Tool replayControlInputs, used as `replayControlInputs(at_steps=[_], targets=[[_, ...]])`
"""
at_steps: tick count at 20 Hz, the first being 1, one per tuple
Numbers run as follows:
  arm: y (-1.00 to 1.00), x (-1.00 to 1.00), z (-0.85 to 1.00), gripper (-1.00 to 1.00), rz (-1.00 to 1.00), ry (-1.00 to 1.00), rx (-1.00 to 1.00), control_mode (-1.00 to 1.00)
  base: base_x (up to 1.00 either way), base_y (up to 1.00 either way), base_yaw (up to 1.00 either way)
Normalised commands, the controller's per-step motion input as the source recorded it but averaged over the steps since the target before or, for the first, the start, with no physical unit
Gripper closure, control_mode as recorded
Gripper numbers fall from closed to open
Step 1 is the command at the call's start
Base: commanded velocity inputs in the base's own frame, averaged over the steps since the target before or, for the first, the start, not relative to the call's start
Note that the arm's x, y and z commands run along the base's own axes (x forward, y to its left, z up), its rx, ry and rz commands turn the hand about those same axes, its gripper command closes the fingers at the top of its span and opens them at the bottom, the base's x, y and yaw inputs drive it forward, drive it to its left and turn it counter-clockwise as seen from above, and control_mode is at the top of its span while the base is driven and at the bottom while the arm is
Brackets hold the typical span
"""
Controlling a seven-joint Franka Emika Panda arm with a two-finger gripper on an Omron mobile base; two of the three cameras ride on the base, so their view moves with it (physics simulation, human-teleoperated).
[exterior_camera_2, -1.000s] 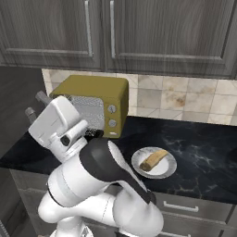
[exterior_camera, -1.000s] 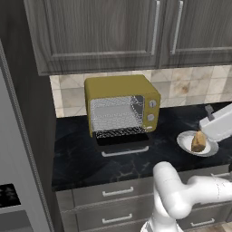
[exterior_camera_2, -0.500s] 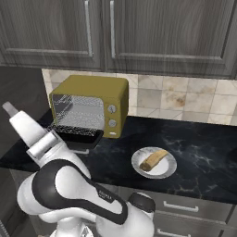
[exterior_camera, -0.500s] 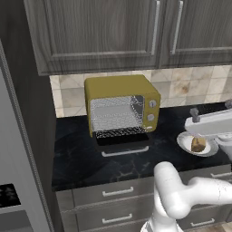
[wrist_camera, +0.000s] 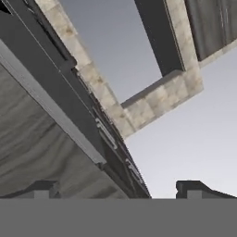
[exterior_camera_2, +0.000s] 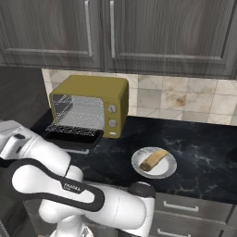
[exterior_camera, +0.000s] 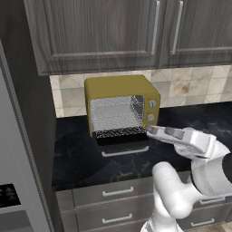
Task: Pull the toaster oven rack outwards. Pick up the baguette from the plate and place it on the toaster oven rack. Close the toaster oven door fully and set the temperature to the lowest setting.
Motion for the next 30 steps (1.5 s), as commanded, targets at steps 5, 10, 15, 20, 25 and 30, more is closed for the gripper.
replayControlInputs(at_steps=[5, 10, 15, 20, 25, 30], targets=[[0.02, 0.24, 0.11, -1.00, -0.09, -0.18, -0.39, -1.00, 0.00, 0.00, 0.00], [-0.14, 0.27, 0.33, -1.00, -0.15, 0.03, -0.38, -1.00, 0.00, 0.00, 0.00], [-0.36, 0.22, 0.40, -1.00, -0.22, 0.01, -0.45, -1.00, 0.00, 0.00, 0.00], [-0.46, 0.27, 0.39, -1.00, -0.25, 0.04, -0.45, -1.00, 0.00, 0.00, 0.00], [-0.68, 0.06, 0.05, -1.00, -0.35, 0.16, -0.42, -1.00, 0.00, 0.00, 0.00], [-0.82, 0.00, 0.00, -1.00, -0.67, 0.11, -0.17, -1.00, 0.00, 0.00, 0.00]])
